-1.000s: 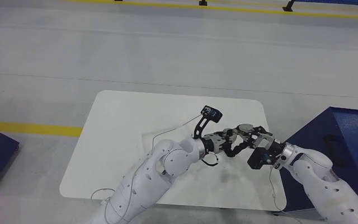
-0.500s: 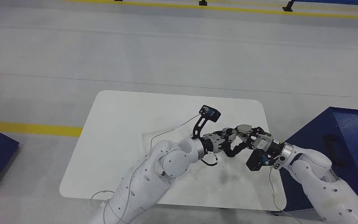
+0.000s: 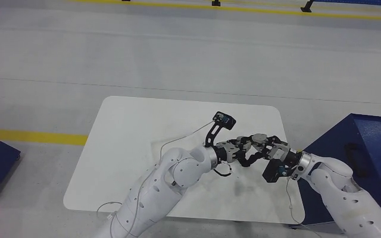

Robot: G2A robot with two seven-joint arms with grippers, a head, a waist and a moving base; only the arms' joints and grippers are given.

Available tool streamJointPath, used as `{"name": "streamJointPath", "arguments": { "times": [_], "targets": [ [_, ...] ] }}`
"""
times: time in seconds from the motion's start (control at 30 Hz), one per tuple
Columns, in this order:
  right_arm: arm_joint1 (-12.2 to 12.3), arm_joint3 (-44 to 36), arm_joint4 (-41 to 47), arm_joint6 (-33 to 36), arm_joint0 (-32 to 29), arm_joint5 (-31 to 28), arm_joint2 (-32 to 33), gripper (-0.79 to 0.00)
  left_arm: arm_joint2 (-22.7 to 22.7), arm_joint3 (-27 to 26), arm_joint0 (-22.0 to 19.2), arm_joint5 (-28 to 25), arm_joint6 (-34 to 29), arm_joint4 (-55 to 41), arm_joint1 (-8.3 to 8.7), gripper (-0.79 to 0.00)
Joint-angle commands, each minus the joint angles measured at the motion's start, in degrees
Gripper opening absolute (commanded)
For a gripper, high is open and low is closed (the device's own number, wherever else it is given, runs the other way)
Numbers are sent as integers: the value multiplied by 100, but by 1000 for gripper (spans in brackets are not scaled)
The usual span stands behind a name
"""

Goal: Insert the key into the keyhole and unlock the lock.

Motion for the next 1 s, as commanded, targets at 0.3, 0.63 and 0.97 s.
{"name": "streamJointPath", "arguments": {
  "times": [0.3,0.63,0.97],
  "targets": [
    [-9,201,193,-355,307,-986,-45,-785,74,-40,-96,-333,-210,508,5,-785],
    [-16,366,327,-436,490,-1473,-74,-785,68,-76,-100,-734,-294,885,34,-785],
    [-32,389,290,-501,536,-1517,-156,-785,24,-123,-67,-764,-244,1026,30,-785]
  ]
}}
